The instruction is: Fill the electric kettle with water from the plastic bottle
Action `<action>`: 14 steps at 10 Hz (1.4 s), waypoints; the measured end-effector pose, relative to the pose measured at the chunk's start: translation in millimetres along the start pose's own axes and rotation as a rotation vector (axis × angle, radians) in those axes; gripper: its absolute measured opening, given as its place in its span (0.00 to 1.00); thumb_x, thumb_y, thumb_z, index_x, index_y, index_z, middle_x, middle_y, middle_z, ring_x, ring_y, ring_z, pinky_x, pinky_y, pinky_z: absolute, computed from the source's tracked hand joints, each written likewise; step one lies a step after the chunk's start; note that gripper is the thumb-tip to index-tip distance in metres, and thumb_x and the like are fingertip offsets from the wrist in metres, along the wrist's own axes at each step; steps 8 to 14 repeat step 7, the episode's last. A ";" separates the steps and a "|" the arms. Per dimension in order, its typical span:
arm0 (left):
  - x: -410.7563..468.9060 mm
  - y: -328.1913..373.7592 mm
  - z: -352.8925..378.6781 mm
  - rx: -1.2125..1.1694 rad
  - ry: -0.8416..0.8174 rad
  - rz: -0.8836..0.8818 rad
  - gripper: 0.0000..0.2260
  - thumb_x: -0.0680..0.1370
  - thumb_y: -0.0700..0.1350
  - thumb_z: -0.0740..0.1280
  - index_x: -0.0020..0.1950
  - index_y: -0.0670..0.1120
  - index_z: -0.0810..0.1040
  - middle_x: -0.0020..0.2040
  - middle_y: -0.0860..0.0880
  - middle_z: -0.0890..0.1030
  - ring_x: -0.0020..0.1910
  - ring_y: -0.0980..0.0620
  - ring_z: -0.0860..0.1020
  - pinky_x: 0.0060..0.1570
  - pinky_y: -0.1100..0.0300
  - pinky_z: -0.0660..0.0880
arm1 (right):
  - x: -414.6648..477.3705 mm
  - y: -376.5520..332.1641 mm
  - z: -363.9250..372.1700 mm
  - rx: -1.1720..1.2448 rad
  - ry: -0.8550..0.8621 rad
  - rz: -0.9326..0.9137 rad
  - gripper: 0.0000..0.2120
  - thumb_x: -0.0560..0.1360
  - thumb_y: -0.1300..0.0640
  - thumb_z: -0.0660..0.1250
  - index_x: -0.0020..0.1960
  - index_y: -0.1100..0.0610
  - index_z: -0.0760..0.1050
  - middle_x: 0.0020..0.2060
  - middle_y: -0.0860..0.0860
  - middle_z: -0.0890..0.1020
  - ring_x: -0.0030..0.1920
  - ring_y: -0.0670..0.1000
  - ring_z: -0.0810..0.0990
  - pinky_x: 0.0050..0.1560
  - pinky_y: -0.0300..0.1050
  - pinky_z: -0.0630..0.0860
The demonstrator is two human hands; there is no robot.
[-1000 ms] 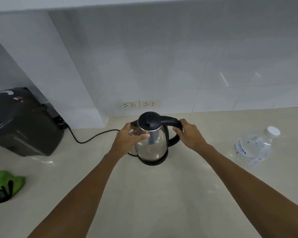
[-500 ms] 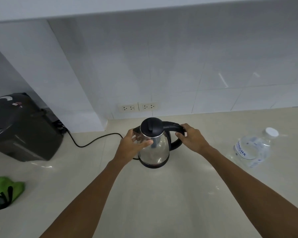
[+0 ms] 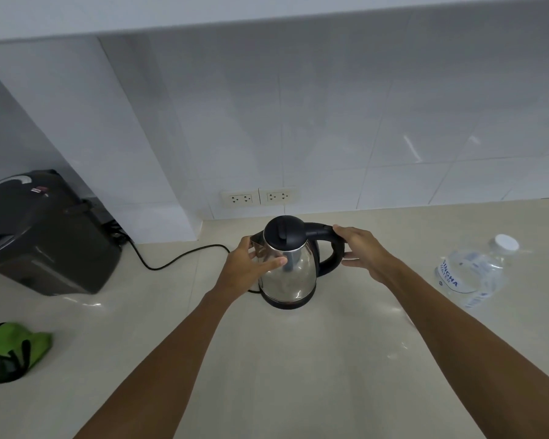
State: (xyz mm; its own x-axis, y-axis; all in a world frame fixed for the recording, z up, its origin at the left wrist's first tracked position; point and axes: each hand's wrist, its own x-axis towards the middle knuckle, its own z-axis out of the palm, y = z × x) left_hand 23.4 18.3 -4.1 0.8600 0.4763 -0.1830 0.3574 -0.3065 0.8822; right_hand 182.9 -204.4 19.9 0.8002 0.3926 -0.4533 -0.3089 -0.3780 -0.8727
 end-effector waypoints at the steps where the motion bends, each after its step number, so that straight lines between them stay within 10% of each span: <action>1: -0.4 0.6 0.5 -0.002 0.004 -0.004 0.34 0.69 0.57 0.82 0.69 0.50 0.73 0.57 0.61 0.78 0.64 0.56 0.76 0.63 0.57 0.73 | 1.7 1.6 0.4 0.005 0.017 0.001 0.16 0.81 0.44 0.63 0.60 0.54 0.78 0.53 0.51 0.82 0.55 0.57 0.81 0.56 0.50 0.79; 4: -1.2 3.2 1.4 0.032 0.013 -0.008 0.34 0.69 0.57 0.81 0.70 0.49 0.72 0.59 0.58 0.76 0.63 0.55 0.74 0.64 0.54 0.74 | -0.6 0.9 -0.5 -0.011 -0.001 -0.022 0.16 0.81 0.44 0.63 0.59 0.54 0.78 0.52 0.52 0.82 0.56 0.56 0.81 0.50 0.46 0.77; 7: -10.3 9.7 -3.2 0.204 0.038 0.034 0.47 0.70 0.66 0.76 0.81 0.49 0.61 0.78 0.50 0.68 0.78 0.47 0.66 0.71 0.50 0.68 | -5.5 -0.9 -3.8 -0.697 0.060 -0.271 0.27 0.83 0.38 0.45 0.65 0.53 0.74 0.55 0.54 0.81 0.60 0.59 0.77 0.58 0.52 0.70; 14: -10.3 9.7 -3.2 0.204 0.038 0.034 0.47 0.70 0.66 0.76 0.81 0.49 0.61 0.78 0.50 0.68 0.78 0.47 0.66 0.71 0.50 0.68 | -5.5 -0.9 -3.8 -0.697 0.060 -0.271 0.27 0.83 0.38 0.45 0.65 0.53 0.74 0.55 0.54 0.81 0.60 0.59 0.77 0.58 0.52 0.70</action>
